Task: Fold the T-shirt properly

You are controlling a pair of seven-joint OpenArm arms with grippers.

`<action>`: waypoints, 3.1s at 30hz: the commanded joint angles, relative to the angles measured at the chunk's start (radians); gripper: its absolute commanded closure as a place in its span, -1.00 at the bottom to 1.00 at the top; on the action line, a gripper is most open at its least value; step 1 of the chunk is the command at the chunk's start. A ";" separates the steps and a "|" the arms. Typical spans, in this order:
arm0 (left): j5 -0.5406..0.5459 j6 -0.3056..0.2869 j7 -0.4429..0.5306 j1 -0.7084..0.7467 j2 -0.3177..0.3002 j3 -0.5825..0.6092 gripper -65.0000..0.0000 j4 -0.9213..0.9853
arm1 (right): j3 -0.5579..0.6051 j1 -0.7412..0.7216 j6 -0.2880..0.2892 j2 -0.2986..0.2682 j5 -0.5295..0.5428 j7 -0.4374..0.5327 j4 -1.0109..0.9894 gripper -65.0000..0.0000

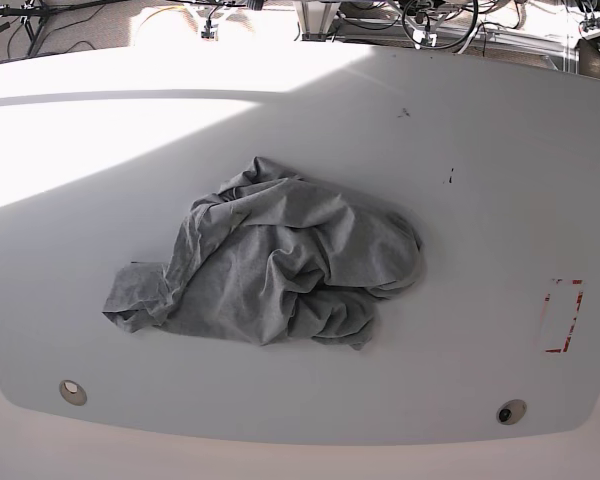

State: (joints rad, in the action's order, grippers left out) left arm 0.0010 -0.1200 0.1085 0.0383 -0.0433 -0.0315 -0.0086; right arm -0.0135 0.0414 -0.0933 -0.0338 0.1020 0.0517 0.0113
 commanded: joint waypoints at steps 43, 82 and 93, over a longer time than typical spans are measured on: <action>-0.006 0.001 0.001 0.025 -0.007 0.001 0.94 -0.038 | 0.000 0.020 0.008 -0.011 0.003 -0.010 -0.008 0.73; -0.014 0.000 0.001 0.032 -0.006 0.004 0.95 -0.053 | 0.003 0.039 0.011 -0.014 -0.002 -0.012 -0.011 0.72; -0.017 -0.001 0.000 0.037 -0.006 0.007 0.94 -0.053 | 0.002 0.042 0.014 -0.014 -0.002 -0.013 -0.011 0.72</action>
State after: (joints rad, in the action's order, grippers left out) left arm -0.0101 -0.1196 0.1047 0.0692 -0.0471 -0.0269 -0.0608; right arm -0.0116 0.0734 -0.0788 -0.0422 0.1017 0.0437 0.0036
